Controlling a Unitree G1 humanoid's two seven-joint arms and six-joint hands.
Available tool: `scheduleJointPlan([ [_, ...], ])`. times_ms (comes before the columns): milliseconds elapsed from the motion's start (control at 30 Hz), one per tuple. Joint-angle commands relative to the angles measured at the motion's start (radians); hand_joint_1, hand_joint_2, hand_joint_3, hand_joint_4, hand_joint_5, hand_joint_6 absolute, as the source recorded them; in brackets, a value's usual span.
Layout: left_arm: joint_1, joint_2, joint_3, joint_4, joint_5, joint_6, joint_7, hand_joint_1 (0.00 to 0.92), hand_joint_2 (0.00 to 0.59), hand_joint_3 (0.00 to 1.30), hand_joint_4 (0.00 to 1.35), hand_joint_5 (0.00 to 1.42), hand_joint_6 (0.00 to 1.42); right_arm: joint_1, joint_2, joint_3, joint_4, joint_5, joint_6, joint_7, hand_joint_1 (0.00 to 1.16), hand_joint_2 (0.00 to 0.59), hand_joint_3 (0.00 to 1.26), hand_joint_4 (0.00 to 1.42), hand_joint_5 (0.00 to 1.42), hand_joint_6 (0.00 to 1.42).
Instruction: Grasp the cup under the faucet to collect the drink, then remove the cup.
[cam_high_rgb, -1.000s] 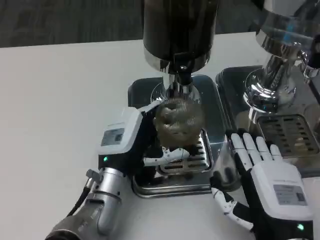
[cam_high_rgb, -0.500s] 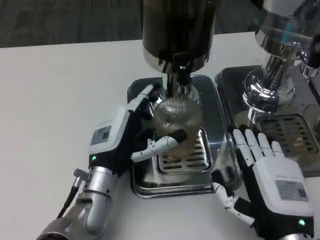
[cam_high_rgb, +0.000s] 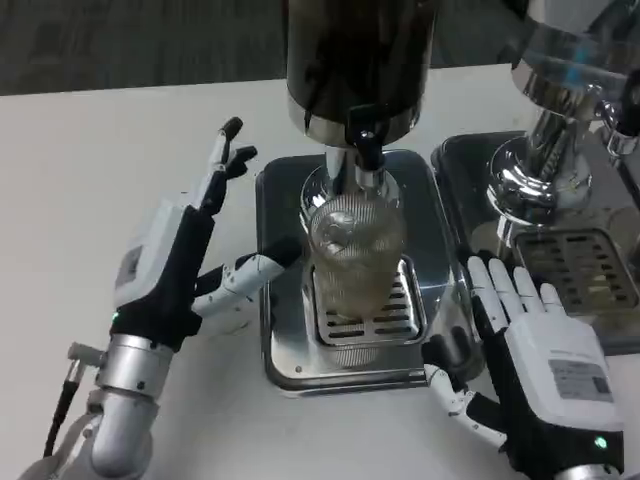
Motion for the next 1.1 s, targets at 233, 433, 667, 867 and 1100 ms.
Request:
scheduleJointPlan([
  [233,0.078,0.045,0.091,-0.254,-0.223,-0.142,-0.295,0.000,0.085,0.00,0.00,0.11,0.07,-0.037,-0.013,-0.008,0.042,0.017,-0.028,-0.013,0.31,0.439,0.00,0.00,0.00,0.00],
  [433,0.093,0.010,0.110,-0.395,-0.373,-0.101,-0.457,0.000,0.095,0.00,0.00,0.15,0.10,-0.035,-0.007,-0.012,0.045,0.020,-0.023,-0.015,0.32,0.439,0.00,0.00,0.00,0.00],
  [667,0.063,-0.039,0.117,-0.434,-0.458,-0.047,-0.612,0.000,0.097,0.00,0.00,0.13,0.10,-0.029,0.002,-0.011,0.042,0.018,-0.014,-0.026,0.32,0.439,0.00,0.00,0.00,0.00],
  [867,0.036,-0.089,0.125,-0.422,-0.457,-0.016,-0.681,0.000,0.107,0.00,0.00,0.12,0.09,-0.019,0.014,-0.010,0.035,0.013,-0.004,-0.037,0.32,0.439,0.00,0.00,0.00,0.00],
  [1100,0.019,-0.125,0.142,-0.381,-0.452,0.012,-0.735,0.000,0.113,0.01,0.00,0.13,0.09,0.003,0.028,-0.009,0.026,0.008,0.011,-0.056,0.33,0.439,0.00,0.00,0.00,0.00],
])
